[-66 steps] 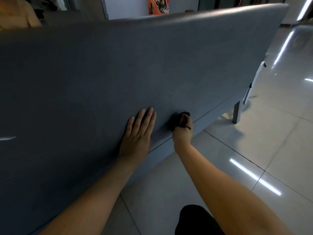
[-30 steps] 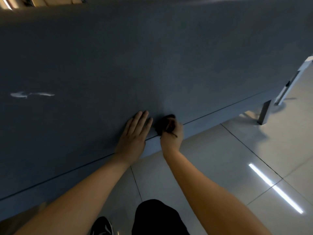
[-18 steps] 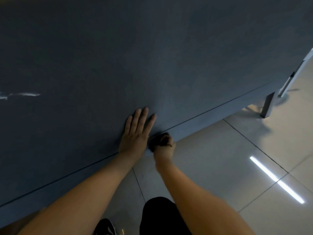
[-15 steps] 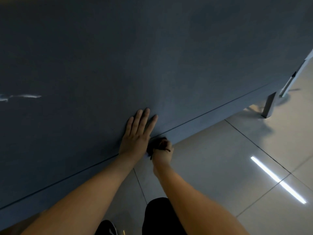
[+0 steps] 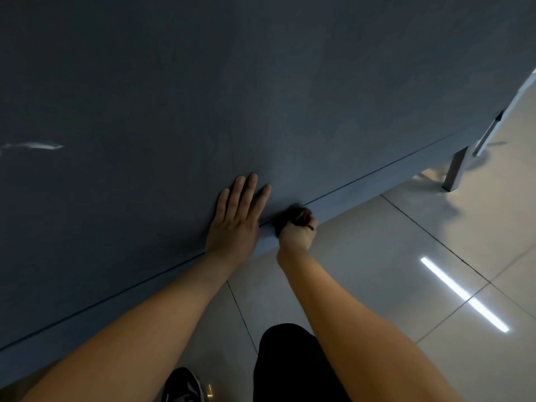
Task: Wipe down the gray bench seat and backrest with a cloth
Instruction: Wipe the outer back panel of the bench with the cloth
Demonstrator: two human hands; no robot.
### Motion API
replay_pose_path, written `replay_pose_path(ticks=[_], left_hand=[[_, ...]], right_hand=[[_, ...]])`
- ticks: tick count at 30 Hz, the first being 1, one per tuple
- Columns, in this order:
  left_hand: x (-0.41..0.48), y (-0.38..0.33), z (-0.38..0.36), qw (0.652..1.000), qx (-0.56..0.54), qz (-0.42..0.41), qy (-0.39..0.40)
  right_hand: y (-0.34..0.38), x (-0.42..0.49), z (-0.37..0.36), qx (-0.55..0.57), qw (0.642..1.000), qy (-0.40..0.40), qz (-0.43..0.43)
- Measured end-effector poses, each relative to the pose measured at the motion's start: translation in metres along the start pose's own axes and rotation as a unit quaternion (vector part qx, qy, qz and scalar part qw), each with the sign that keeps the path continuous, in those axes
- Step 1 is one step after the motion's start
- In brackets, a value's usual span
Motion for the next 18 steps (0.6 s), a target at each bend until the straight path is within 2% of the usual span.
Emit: replay_pose_path(ticks=[2, 4, 7, 12, 18], left_hand=[[0.000, 0.000, 0.001, 1.000, -0.001, 0.000, -0.005], [-0.001, -0.001, 0.003, 1.000, -0.007, -0.004, -0.007], [-0.002, -0.004, 0.008, 1.000, -0.025, -0.010, -0.010], [0.010, -0.014, 0.037, 0.998, -0.021, -0.006, -0.061], [0.021, -0.010, 0.055, 0.994, 0.003, 0.016, -0.105]], right_hand=[[-0.003, -0.005, 0.002, -0.013, 0.999, 0.031, -0.002], [0.008, -0.006, 0.008, -0.044, 0.999, 0.017, 0.023], [0.037, -0.012, 0.018, -0.064, 0.993, -0.024, 0.092], [0.102, -0.037, 0.017, -0.073, 0.969, -0.030, 0.235], [0.159, -0.058, 0.012, -0.078, 0.955, -0.024, 0.285]])
Point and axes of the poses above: each hand's wrist, its own x-axis towards the middle knuckle, its own z-axis out of the back of the hand, y = z × x, the point moved 6 cm from there along x, towards the middle knuckle, and after that the axes turned 15 degrees about -x, right-handed, at the moved point
